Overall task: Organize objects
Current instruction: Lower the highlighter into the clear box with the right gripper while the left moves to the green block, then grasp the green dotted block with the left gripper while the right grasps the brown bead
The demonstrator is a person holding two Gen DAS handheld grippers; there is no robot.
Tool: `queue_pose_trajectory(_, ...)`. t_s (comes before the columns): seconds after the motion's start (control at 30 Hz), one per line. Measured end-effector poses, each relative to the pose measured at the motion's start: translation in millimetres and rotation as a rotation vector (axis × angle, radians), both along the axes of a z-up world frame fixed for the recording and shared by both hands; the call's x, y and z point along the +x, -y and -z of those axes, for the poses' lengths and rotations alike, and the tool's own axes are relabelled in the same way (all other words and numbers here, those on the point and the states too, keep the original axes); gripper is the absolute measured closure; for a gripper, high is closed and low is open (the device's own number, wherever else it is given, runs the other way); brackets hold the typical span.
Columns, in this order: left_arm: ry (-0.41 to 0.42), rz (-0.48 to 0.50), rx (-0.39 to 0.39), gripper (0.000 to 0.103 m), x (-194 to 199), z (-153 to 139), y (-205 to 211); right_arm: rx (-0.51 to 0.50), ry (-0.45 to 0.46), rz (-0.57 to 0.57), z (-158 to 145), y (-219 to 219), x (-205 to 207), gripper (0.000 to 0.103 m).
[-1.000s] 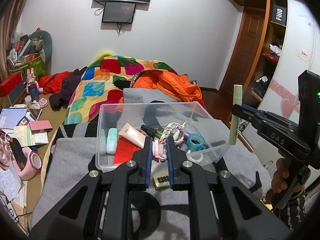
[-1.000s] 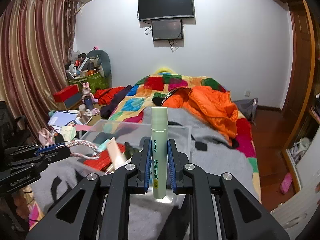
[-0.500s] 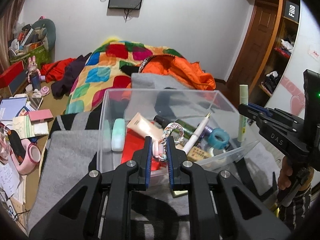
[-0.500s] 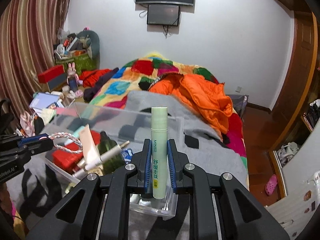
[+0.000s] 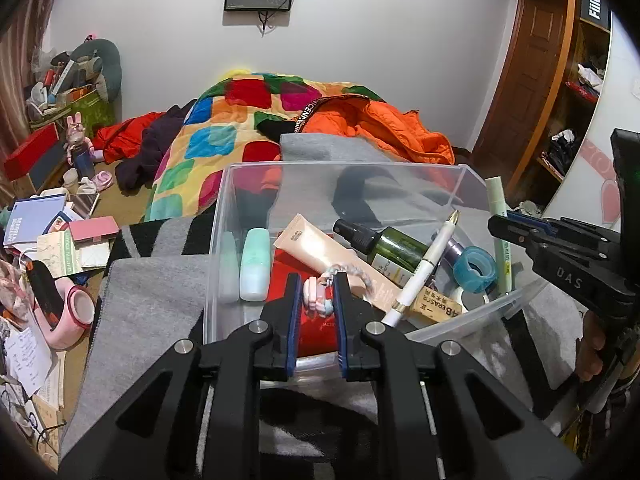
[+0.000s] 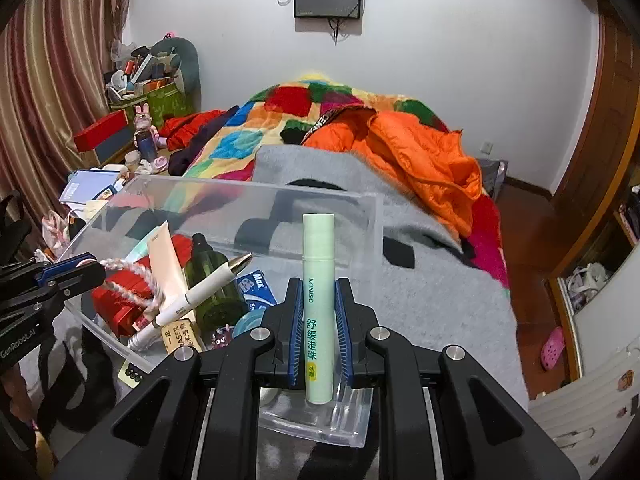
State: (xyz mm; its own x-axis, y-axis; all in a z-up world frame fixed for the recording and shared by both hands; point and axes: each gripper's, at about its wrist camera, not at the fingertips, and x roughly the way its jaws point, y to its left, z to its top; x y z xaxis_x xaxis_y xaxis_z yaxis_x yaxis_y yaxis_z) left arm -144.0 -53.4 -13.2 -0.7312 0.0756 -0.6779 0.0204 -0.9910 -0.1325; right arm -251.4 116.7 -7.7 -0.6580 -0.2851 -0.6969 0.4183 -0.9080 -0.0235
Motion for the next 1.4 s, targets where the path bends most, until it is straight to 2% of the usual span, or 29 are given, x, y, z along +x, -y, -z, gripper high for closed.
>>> queue_pose_trajectory(0.13, -0.006, -0.004, -0.033, 0.073, 2.7, -1.5, -3.7, -0.011, 0.011, -0.004, 1.3, -0.4, -0.2, 0.088)
queue_pose_trajectory(0.3, -0.016, 0.008, -0.027, 0.069, 6.8, -4.1, -8.7, -0.026, 0.002, -0.010, -3.8, -1.6, 4.3, 0.077)
queue_pose_trajectory(0.47, -0.016, 0.019, -0.012, 0.068, 12.2, -8.2, -12.4, -0.050, -0.027, -0.021, -14.2, -3.9, 17.5, 0.075)
queue_pose_trajectory(0.63, -0.042, 0.026, -0.011, 0.055, 28.0, -16.5, -16.7, -0.082, -0.045, -0.041, -24.0, -8.3, 37.0, 0.075)
queue_pose_trajectory(0.8, -0.049, 0.054, 0.000, 0.054, 44.7, -19.2, -22.4, -0.103, -0.055, -0.069, -28.8, -12.2, 56.6, 0.074)
queue_pose_trajectory(1.03, 0.054, 0.098, -0.010, 0.054, 45.2, 13.2, -39.6, -0.114, -0.056, -0.105, -27.6, -14.1, 79.8, 0.068)
queue_pose_trajectory(1.17, 0.112, 0.111, 0.007, 0.054, 34.9, 30.2, -46.2, -0.105, -0.031, -0.136, -19.3, -14.7, 90.2, 0.067)
queue_pose_trajectory(1.4, 0.139, 0.130, -0.028, 0.054, 22.1, 40.0, -59.8, -0.076, 0.042, -0.174, 6.6, -11.1, 97.0, 0.067)
